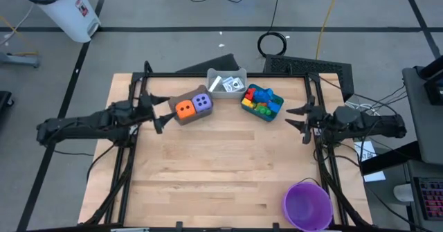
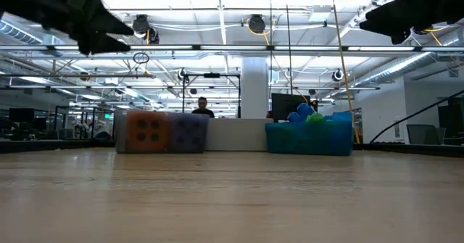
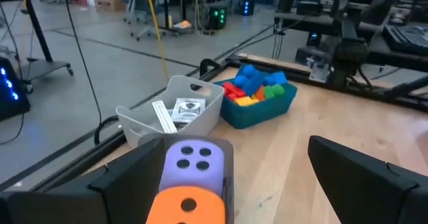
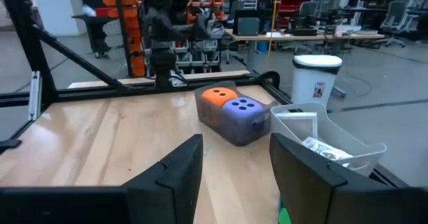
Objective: Pick & Place Toys
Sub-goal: Return to Home Position
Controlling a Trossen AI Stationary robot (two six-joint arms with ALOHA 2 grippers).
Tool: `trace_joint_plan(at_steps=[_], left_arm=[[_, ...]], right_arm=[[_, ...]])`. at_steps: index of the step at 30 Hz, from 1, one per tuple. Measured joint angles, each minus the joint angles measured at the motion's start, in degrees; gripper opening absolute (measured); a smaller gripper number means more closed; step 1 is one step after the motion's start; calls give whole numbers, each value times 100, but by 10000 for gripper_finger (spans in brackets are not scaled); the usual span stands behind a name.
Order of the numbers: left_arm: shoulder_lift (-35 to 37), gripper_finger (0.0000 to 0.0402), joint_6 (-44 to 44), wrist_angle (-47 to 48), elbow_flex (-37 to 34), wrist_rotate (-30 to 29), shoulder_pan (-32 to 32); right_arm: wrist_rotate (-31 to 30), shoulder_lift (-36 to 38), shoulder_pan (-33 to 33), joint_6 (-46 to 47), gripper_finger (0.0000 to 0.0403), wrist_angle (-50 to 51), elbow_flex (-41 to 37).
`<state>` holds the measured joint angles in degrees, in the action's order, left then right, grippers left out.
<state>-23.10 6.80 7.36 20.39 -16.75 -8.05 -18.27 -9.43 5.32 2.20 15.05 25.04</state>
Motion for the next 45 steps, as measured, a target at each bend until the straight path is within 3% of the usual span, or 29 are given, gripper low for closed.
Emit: trace_joint_plan(at_steps=[4,9,21,30,37,45], left_arm=[[603,372,41,-406,-661,4,41],[1048,372,86,-753,-1255,6,48],[1266,372,126,-1419,-1936,-90,52],[1266,372,100,-1546,-1954,-136,105],[1264,372,140,-1461,-1952,-136,105],[1262,372,235,-1407,-1952,-136,100]], right_arm=[[-304,465,-1,30,169,-7,-209],[-270,937,-2,119,169,6,-329],[-236,863,0,91,169,-63,-622],[-110,862,-10,154,169,-1427,-1526],[356,859,-119,-63,169,-1483,-1764],[353,859,-120,-261,169,-1975,-2142]])
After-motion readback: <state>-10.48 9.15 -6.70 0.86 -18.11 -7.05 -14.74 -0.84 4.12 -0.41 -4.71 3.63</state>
